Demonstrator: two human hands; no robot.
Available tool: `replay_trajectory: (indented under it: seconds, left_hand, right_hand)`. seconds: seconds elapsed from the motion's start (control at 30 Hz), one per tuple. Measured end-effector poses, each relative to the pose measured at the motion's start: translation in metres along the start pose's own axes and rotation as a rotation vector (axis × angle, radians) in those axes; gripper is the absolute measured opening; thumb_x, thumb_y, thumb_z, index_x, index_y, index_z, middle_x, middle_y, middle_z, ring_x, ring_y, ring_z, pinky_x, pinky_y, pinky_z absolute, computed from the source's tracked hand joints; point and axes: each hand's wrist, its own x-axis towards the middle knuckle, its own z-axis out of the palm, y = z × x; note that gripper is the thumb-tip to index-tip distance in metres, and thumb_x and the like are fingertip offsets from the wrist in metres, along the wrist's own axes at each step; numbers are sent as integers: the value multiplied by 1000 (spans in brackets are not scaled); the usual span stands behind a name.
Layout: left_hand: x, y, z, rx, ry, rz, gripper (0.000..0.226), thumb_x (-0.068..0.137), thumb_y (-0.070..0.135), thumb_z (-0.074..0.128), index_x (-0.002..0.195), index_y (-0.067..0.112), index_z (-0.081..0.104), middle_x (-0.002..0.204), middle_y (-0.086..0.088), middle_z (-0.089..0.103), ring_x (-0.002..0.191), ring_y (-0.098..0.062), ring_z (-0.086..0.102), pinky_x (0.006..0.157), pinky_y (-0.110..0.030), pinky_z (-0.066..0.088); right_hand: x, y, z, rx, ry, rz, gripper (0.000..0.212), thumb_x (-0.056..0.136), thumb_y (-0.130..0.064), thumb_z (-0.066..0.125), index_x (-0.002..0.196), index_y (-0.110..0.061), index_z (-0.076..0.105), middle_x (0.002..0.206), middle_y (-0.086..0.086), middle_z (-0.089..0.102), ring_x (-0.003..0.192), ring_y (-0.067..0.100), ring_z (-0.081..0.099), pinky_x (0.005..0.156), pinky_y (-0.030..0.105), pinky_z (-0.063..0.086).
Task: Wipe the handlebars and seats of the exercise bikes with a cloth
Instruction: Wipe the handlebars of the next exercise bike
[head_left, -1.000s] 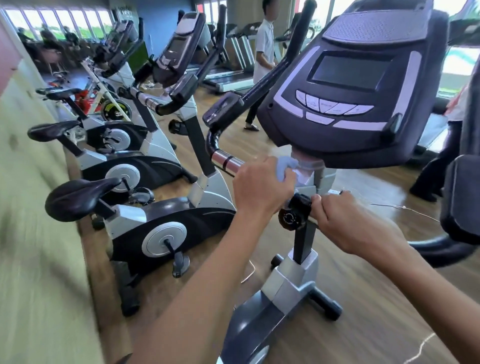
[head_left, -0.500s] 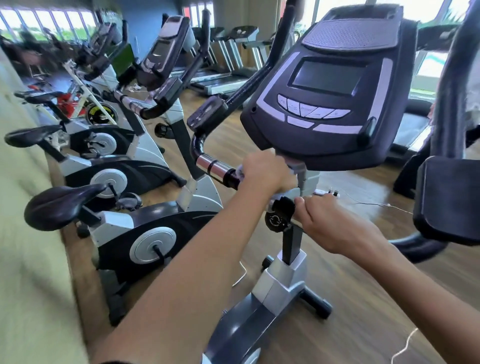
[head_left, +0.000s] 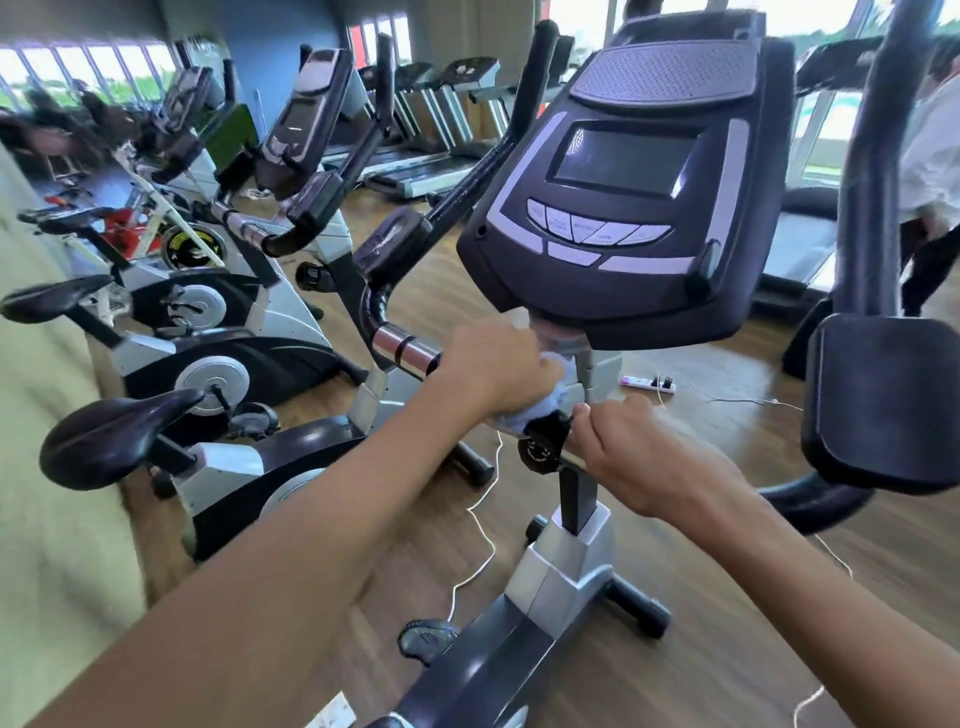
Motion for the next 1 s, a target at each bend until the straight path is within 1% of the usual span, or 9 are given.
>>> replay_trajectory:
  seconds: [0.1,0.23,0.3,0.4,0.5,0.6,0.73,0.83,1.0]
  left_hand:
    - [-15,-15,7,-85,20,-46,43,104,42,38,94,12,67,102,-16,64,100,-37,60,74,-36,34]
    - [12,-3,3,-105,-59,-121,46,105,39,36,123,7,64,128,-21,64,117,-39,59,90,-40,43]
    - [23,5,0,-103,-76,-154,46,103,37,37,133,9,59,137,-17,61,125,-37,57,101,-40,43]
    - [17,8,6,-93,80,-178,40,100,38,42,120,13,66,121,-15,69,117,-38,61,89,-38,42]
    - [-29,8,40,-352,484,-204,41,98,42,46,91,11,72,94,-12,71,92,-35,65,72,-37,42]
    - [-60,7,73,-608,838,-74,36,97,33,48,92,10,75,91,-5,74,84,-26,67,70,-33,50]
    - [-52,7,67,-944,951,-291,46,96,39,46,76,5,69,69,-9,66,62,-16,53,58,-37,47]
    - [-59,31,44,-1208,1024,-463,40,95,36,50,59,19,56,49,9,51,49,-4,44,51,-23,35]
    - [-64,52,48,-1094,964,-417,40,97,40,50,67,15,58,59,7,55,59,-13,52,55,-31,43]
  right_hand:
    - [2,-4,-3,10,6,40,40,109,-27,8,82,-22,37,68,-3,31,69,29,37,56,35,27]
    - [4,-4,-8,142,-38,58,33,112,-24,24,90,-15,47,68,-2,34,76,26,43,69,31,30]
    - [3,0,-6,211,-7,52,32,111,-23,24,94,-13,50,68,-1,33,63,27,38,59,36,32]
    - [2,3,-1,268,22,53,38,107,-21,25,84,-9,53,64,3,37,50,23,25,45,38,36]
    - [8,9,7,282,103,76,40,107,-34,33,68,-23,37,66,-3,38,73,35,56,63,39,43]
    - [5,8,8,348,326,81,27,105,-30,38,81,-21,46,72,3,47,80,39,58,64,42,38]
    - [-39,6,-28,426,681,-17,27,99,-27,44,111,-16,66,102,-1,70,92,24,65,79,42,52]
    - [-76,33,-54,245,797,29,31,97,-27,46,116,-16,67,113,-1,71,106,23,63,85,41,51]
    - [-91,95,-60,-161,620,172,53,96,-32,39,140,-4,53,147,13,52,136,31,41,119,43,26]
